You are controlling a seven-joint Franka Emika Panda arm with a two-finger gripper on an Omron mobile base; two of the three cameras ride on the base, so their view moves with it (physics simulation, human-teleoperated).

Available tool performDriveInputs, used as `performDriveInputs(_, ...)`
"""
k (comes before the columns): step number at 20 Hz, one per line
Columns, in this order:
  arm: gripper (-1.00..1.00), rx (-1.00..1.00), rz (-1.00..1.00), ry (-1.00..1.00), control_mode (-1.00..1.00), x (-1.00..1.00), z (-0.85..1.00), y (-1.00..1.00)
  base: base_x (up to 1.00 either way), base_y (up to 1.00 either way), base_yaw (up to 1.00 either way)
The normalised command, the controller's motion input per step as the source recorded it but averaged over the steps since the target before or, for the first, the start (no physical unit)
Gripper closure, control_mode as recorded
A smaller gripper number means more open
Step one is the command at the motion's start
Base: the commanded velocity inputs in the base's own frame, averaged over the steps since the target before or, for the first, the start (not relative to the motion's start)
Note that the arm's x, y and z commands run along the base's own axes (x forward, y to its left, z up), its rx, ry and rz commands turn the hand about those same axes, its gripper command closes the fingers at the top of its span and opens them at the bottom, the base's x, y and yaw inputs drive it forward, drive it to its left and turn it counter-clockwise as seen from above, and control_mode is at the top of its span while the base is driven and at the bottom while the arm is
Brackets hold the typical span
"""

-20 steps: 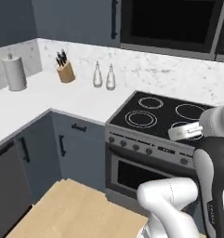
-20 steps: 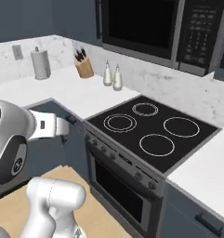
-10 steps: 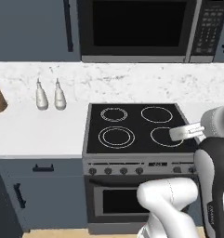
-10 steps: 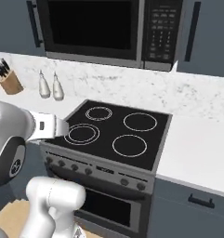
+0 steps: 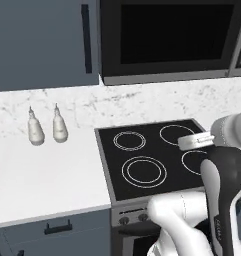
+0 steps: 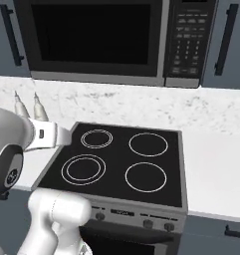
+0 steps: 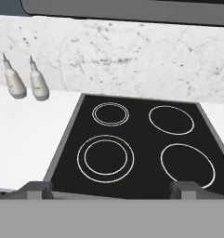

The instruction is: Navigate to the microwave.

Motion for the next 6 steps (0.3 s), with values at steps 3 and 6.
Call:
performDriveInputs(3,-1.00,0.00,0.00,0.00,1.00,0.00,0.00,0.00,0.95,-0.49,-0.30)
performDriveInputs(6,-1.00,0.00,0.00,0.00,1.00,0.00,0.00,0.00,1.00,-0.43,-0.43)
